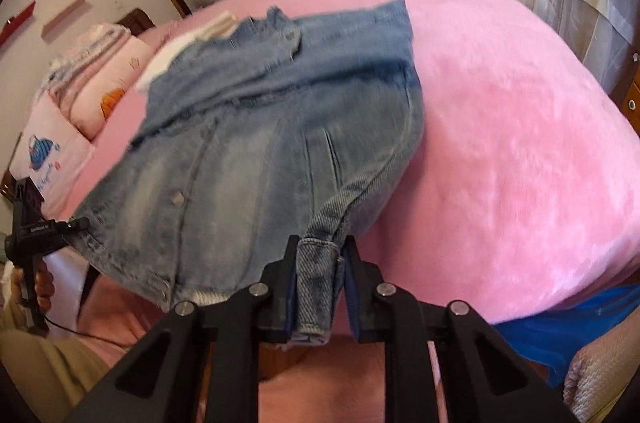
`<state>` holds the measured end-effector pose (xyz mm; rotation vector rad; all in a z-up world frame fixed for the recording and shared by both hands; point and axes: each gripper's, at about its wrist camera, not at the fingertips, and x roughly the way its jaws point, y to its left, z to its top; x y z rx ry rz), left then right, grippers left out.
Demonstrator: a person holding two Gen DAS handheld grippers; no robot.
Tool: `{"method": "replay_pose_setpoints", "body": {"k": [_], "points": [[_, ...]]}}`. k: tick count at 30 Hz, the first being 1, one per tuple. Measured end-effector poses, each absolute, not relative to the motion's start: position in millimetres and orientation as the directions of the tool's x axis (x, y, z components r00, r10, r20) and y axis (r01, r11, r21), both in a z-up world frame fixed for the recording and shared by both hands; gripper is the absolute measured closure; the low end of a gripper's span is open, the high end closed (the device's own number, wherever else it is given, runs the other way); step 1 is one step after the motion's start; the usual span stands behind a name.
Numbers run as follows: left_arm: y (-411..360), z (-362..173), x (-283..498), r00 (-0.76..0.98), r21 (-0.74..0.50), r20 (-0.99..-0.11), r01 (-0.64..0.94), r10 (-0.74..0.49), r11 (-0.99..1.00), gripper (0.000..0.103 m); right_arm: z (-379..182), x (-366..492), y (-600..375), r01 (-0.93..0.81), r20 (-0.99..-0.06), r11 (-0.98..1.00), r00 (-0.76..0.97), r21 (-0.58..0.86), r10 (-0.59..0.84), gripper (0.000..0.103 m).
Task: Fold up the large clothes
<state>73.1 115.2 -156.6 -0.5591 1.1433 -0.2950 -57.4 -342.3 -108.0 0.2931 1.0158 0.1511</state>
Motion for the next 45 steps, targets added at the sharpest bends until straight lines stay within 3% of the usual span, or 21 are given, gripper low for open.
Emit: {"method": "replay_pose_setpoints", "body": {"k": [7, 13, 17, 20, 23, 26, 30, 36, 41, 45], "points": [[108.0, -87.6, 147.9, 0.536, -0.639, -0.664, -0.044, -0.521, 0.768, 0.091, -37.7, 11.5, -350.9, -0.017, -0.714, 0.926, 0.632, 0.376, 0.301, 0.084], [118.8, -67.4, 251.8, 0.617, -0.616, -0.652, -0.094, -0.440, 0.782, 0.091, -13.6, 103.8, -372.9, 0.056, -0.660, 0.907, 0.705, 0.417, 0.260, 0.084], [118.8, -97.5, 320.5, 0.608, -0.587, -0.694, -0.169, -0.385, 0.791, 0.090, -42.4, 178.2, -390.2, 0.156, -0.673, 0.874, 0.704, 0.460, 0.229, 0.083], [113.3, -136.0, 361.0, 0.557, -0.536, -0.752, -0.206, -0.352, 0.819, 0.083, -82.7, 223.6, -396.6, 0.239, -0.723, 0.856, 0.660, 0.458, 0.202, 0.079], [117.6, -169.8, 390.5, 0.486, -0.501, -0.808, -0.266, -0.334, 0.824, 0.067, -125.9, 253.1, -407.6, 0.352, -0.779, 0.800, 0.589, 0.485, 0.214, 0.064], [126.7, -179.8, 401.4, 0.492, -0.538, -0.791, -0.272, -0.365, 0.798, 0.061, -140.3, 255.4, -416.6, 0.369, -0.764, 0.767, 0.601, 0.524, 0.233, 0.052], [131.6, -172.1, 399.4, 0.530, -0.549, -0.761, -0.218, -0.375, 0.807, 0.040, -138.0, 251.4, -419.8, 0.310, -0.749, 0.809, 0.623, 0.500, 0.224, 0.051], [108.0, -174.3, 390.6, 0.499, -0.450, -0.773, 0.004, -0.392, 0.893, 0.040, -144.5, 257.1, -404.6, 0.198, -0.796, 0.917, 0.579, 0.347, 0.176, 0.051], [82.4, -183.2, 391.2, 0.468, -0.296, -0.822, 0.135, -0.324, 0.946, 0.040, -151.3, 271.4, -391.6, 0.139, -0.822, 0.949, 0.545, 0.281, 0.164, 0.050], [68.5, -190.1, 398.7, 0.460, -0.184, -0.849, 0.204, -0.261, 0.961, 0.040, -157.3, 282.0, -383.5, 0.096, -0.837, 0.968, 0.527, 0.232, 0.148, 0.042]]}}
